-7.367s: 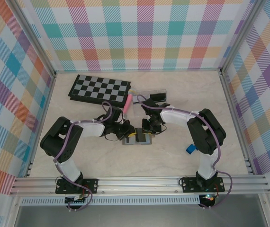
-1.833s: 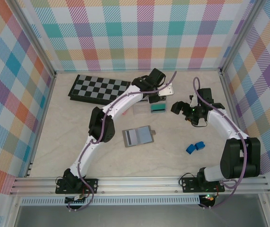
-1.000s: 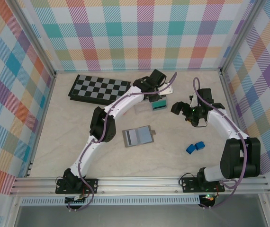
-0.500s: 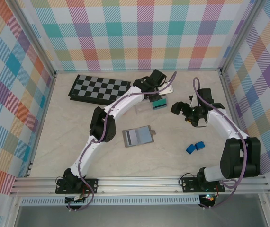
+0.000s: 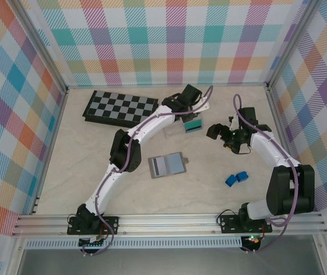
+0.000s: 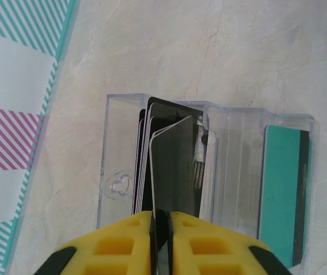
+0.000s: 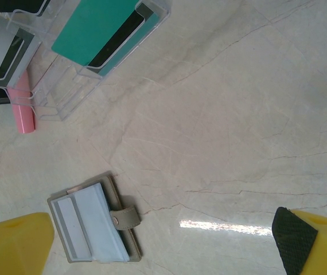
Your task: Take the credit cards out of the card holder
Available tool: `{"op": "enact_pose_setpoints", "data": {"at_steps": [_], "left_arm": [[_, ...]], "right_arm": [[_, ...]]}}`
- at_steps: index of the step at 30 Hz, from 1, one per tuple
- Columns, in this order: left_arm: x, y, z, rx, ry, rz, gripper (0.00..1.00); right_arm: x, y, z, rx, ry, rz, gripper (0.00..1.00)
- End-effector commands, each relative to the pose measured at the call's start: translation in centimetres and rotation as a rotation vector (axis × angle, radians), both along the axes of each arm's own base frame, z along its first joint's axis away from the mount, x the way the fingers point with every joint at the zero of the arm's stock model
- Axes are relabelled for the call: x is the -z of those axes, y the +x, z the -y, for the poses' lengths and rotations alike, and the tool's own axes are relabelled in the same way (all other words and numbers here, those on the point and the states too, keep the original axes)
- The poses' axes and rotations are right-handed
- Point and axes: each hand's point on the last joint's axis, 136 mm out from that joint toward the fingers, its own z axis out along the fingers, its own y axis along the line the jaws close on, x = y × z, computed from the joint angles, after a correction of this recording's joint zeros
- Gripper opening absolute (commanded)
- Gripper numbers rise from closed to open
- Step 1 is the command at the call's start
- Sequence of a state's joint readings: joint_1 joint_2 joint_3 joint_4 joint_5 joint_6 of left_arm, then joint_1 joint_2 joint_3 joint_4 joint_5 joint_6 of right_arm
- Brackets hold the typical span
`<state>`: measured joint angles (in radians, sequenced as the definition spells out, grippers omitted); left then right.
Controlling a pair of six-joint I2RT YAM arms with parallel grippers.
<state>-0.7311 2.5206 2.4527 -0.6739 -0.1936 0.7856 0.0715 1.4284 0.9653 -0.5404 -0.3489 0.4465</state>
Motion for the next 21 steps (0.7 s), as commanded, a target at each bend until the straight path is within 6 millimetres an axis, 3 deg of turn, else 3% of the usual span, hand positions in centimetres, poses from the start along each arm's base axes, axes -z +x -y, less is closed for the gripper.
{"op": "enact_pose_setpoints", "data": {"at_steps": [1, 5, 9, 14, 21], "left_arm": [[-0.2, 0.8, 0.2, -0.034, -0.021, 0.027, 0.18], [-0.7, 1.0, 0.3, -0.051, -0.042, 0.036, 0.23], [-2.5, 1.0, 0.5, -0.068, -0.101, 0.037, 0.25], [-6.1, 0.0, 0.6, -0.086, -0.221, 0.0, 0.28], [-11.1, -1.8, -1.0, -0.173, -0.387, -0.085, 0.32]], "right_arm": [[0.2, -0.2, -0.1, -0.012, 0.011, -0.01, 1.0], [0.2, -0.2, -0.1, -0.013, 0.011, -0.011, 1.0], [0.1, -0.1, 0.0, -0.012, 0.01, -0.009, 1.0], [0.1, -0.1, -0.1, -0.015, 0.008, -0.008, 1.0], [-0.2, -0.2, -0.1, -0.022, 0.006, 0.006, 1.0]]}}
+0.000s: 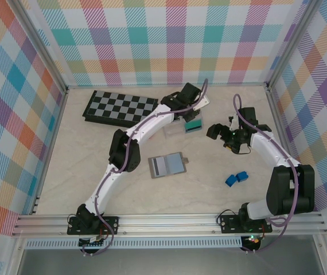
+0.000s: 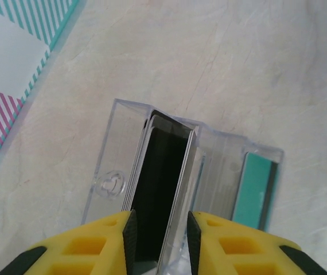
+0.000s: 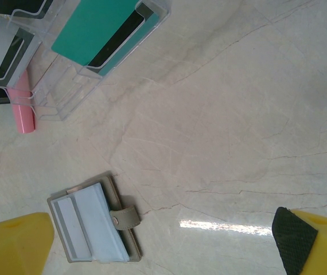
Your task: Take the credit cards out of the card holder
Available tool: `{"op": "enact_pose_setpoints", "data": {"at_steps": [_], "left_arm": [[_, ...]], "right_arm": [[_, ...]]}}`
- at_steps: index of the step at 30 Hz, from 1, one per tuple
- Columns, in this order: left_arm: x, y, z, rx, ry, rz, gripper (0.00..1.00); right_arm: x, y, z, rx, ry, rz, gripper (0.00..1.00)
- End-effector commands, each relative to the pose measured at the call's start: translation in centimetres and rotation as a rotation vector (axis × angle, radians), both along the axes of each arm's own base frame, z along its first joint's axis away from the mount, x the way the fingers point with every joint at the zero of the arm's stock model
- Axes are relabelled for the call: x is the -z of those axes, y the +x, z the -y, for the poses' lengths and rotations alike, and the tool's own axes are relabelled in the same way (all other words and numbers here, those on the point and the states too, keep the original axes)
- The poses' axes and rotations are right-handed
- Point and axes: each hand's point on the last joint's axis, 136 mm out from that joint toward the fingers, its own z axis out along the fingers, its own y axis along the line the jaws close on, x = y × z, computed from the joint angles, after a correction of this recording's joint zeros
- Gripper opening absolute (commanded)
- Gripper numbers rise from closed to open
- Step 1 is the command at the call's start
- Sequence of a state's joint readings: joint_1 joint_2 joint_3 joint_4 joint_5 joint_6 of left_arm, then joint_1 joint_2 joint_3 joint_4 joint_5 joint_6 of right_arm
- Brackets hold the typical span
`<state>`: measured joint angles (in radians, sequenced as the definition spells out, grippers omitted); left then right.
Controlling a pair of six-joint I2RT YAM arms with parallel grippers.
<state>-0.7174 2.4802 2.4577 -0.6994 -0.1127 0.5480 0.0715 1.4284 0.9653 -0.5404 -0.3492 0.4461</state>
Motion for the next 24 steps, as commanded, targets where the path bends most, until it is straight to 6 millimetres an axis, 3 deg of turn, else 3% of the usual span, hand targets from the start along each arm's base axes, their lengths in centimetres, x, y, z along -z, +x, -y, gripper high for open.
{"op": "enact_pose_setpoints", "data": {"at_steps": [1, 6, 13, 15, 19, 24], "left_arm": [[-9.5, -1.4, -1.4, -0.073, -0.205, 0.013, 0.33], [-12.0, -2.8, -3.8, -0.184, -0.318, -0.022, 0.39], [-12.3, -5.9, -9.3, -0.408, -0.444, -0.07, 0.62], [-11.6, -7.4, -10.8, -0.464, -0.47, -0.086, 0.7], [-8.3, -9.8, -15.1, -0.662, -0.489, -0.135, 0.81], [-2.3, -13.1, -20.5, -0.935, -0.514, -0.304, 0.89]], "right_arm": [[-0.2, -0.2, -0.1, -0.024, 0.006, 0.008, 1.0], [-0.3, -0.3, -0.3, -0.035, 0.013, 0.015, 1.0], [-0.4, -0.9, -2.6, -0.11, -0.001, 0.019, 0.97], [-0.4, -1.1, -3.8, -0.145, -0.029, 0.022, 0.97], [-0.2, -1.7, -6.7, -0.219, -0.086, 0.021, 0.94], [1.1, -3.1, -11.6, -0.341, -0.111, -0.014, 0.86]]}}
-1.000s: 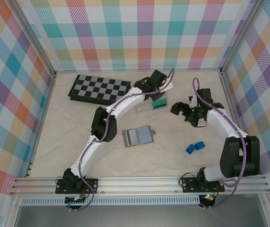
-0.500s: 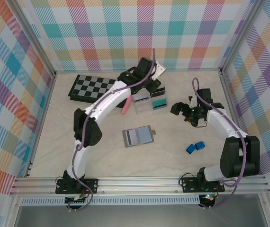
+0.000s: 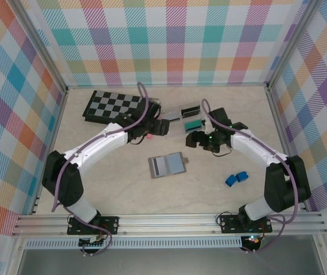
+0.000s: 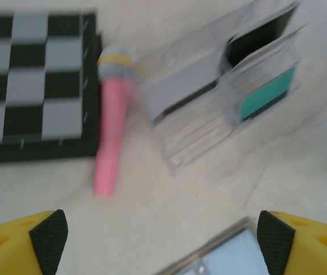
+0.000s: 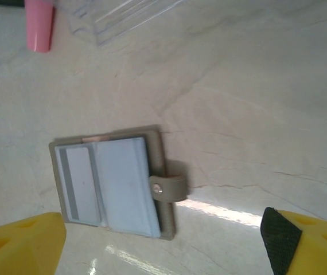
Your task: Take the credit cards out of the card holder
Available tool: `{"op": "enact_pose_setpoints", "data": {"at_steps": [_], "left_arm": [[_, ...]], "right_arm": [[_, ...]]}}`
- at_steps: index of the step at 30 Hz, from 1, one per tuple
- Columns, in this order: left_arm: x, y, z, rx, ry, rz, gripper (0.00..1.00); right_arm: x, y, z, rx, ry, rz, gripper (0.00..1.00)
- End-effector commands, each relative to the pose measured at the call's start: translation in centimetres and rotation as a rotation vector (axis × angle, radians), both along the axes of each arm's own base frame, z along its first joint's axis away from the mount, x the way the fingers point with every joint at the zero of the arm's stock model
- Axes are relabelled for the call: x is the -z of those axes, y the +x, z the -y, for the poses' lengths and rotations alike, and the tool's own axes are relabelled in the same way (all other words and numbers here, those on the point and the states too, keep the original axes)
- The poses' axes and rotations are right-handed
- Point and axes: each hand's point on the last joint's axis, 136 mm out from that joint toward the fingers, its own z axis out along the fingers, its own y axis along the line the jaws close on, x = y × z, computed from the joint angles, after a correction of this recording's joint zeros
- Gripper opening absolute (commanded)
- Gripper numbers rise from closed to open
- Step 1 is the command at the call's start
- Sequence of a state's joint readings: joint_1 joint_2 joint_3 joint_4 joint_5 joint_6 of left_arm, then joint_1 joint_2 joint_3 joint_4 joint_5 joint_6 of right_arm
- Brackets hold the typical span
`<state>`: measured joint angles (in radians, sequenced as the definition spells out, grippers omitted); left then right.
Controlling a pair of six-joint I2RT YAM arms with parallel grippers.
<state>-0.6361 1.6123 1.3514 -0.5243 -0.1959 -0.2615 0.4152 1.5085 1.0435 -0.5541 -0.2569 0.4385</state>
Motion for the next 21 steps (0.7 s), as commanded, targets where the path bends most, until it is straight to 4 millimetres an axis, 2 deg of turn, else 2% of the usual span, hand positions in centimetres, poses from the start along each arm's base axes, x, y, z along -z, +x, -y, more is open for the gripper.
{"op": "enact_pose_setpoints", "data": {"at_steps": [1, 5, 9, 14, 16, 21], "left_arm": [[2.4, -1.4, -4.0, -0.245, -0.103, -0.107, 0.9], [6.3, -4.0, -6.4, -0.333, -0.133, -0.239, 0.93], [8.4, -5.8, -7.6, -0.388, -0.2, -0.309, 0.97], [9.3, -7.4, -8.3, -0.419, -0.238, -0.349, 1.0], [9.4, -7.7, -8.1, -0.419, -0.267, -0.356, 1.0], [9.7, -8.1, -7.3, -0.414, -0.329, -0.383, 0.99]], "right_arm": [[0.9, -0.7, -2.7, -0.059, -0.021, -0.035, 0.83], [2.2, -1.8, -6.5, -0.14, 0.039, -0.104, 0.71], [3.4, -2.6, -9.3, -0.179, 0.052, -0.161, 0.59], [4.3, -3.1, -11.4, -0.202, 0.061, -0.19, 0.45], [5.0, -3.3, -12.0, -0.211, 0.059, -0.216, 0.38], [6.1, -2.9, -12.6, -0.211, 0.048, -0.238, 0.28]]}}
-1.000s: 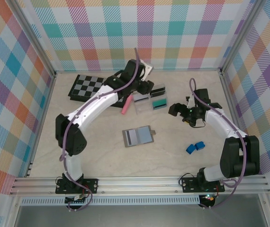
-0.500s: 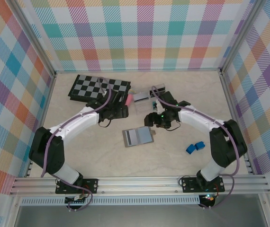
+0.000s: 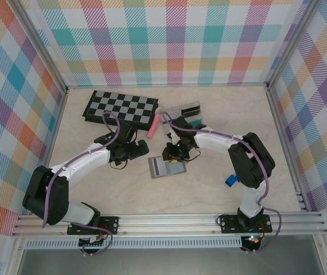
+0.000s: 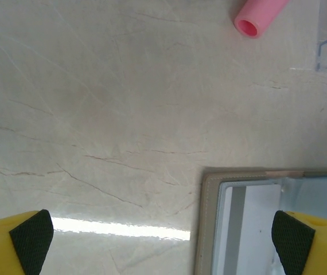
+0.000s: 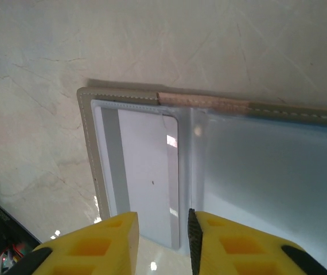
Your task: Take the credit cards out of the card holder
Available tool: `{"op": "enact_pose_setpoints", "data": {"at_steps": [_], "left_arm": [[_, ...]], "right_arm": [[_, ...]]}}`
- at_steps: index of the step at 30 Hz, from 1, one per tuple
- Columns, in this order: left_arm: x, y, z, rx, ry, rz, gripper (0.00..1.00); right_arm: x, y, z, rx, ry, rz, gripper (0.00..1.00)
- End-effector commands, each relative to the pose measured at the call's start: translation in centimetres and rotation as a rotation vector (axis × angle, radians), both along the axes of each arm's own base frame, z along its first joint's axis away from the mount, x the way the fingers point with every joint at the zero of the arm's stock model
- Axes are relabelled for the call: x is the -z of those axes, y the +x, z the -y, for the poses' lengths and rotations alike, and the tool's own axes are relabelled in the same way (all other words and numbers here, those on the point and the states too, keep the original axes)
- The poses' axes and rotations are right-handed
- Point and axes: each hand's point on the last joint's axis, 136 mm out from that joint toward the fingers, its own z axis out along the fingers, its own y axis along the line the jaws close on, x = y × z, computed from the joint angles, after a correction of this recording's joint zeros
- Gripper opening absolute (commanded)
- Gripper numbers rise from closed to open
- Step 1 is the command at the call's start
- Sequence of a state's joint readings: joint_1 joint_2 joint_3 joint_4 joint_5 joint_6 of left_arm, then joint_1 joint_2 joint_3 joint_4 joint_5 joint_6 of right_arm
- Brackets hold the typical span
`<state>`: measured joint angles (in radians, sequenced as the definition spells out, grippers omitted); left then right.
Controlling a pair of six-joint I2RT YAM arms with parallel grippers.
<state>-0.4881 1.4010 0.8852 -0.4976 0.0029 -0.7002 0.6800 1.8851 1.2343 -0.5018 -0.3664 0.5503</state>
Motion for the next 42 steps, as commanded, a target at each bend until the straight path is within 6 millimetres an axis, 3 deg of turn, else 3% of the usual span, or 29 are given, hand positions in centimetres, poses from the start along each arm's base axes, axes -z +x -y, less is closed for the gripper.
{"op": "enact_pose_setpoints", "data": {"at_steps": [1, 5, 10, 17, 31, 42], "left_arm": [[-0.3, 0.0, 1.0, -0.023, -0.102, -0.006, 0.97], [-0.2, -0.1, 2.9, -0.015, -0.22, -0.024, 0.87], [0.1, 0.0, 4.9, -0.019, -0.346, -0.043, 0.65], [1.8, -0.6, 7.0, 0.006, -0.386, -0.11, 0.43], [4.4, -0.9, 7.7, 0.007, -0.345, -0.176, 0.24], [5.6, -1.3, 7.8, 0.044, -0.307, -0.218, 0.15]], "right_arm": [[0.0, 0.5, -0.8, 0.002, 0.017, -0.017, 0.27], [0.7, 0.7, -1.1, -0.004, 0.008, -0.026, 0.24], [1.2, 0.6, -1.4, -0.012, 0.025, -0.044, 0.21], [1.5, 0.4, -1.7, -0.019, 0.039, -0.053, 0.19], [2.3, 0.2, -1.6, -0.032, 0.03, -0.069, 0.19], [2.8, -0.2, -1.7, -0.042, 0.035, -0.088, 0.19]]}}
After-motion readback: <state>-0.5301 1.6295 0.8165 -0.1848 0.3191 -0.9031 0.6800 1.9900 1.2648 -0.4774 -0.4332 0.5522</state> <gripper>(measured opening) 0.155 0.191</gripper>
